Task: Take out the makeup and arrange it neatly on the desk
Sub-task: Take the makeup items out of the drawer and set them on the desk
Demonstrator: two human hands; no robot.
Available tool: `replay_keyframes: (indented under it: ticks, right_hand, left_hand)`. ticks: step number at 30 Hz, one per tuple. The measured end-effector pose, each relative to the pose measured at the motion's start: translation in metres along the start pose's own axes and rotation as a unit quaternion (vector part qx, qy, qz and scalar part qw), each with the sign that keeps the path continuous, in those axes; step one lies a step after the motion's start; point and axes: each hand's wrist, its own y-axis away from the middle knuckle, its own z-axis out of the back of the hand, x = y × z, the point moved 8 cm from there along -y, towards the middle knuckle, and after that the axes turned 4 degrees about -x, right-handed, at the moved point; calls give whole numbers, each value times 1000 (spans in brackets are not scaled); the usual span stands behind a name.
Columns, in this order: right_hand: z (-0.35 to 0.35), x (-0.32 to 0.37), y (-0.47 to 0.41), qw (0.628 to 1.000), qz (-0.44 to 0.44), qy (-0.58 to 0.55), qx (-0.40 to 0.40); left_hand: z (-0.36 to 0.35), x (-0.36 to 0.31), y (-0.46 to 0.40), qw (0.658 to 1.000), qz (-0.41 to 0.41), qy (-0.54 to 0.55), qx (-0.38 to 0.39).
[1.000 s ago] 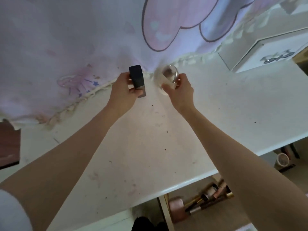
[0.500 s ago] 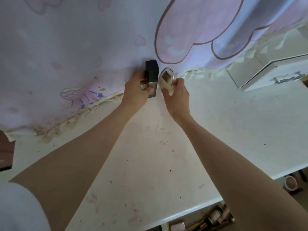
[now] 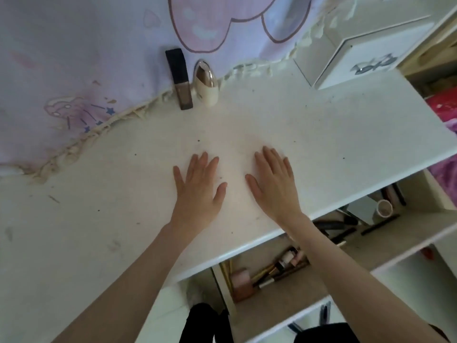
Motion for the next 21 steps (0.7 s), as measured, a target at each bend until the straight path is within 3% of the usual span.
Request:
replay_keyframes:
  ticks: [3, 10, 11, 13, 15, 19, 21]
  right_hand:
    - [10, -21, 48, 1000, 5, 2, 11]
    - [43, -76, 139, 998, 19, 5, -51]
    - [43, -86, 144, 999, 16, 23, -46]
    - [27, -112, 148, 997, -11, 58, 40]
    - [6, -138, 149, 985, -38, 85, 144]
    - [-22, -160, 138, 970, -43, 91, 224]
    - [-36, -166, 134, 960, -38, 101, 260]
  left_hand:
    - [-24, -44, 45, 992, -93, -81, 28]
    - [-58, -125, 122, 982, -188, -14, 13]
    - [-63, -135, 130, 978, -210, -5, 9]
    - [-79, -149, 139, 969, -243, 26, 22]
    - [-102, -150, 138, 969, -224, 63, 81]
    - [-156, -125, 122, 974, -74, 69, 204]
    - [-175, -118, 116, 971, -44, 51, 230]
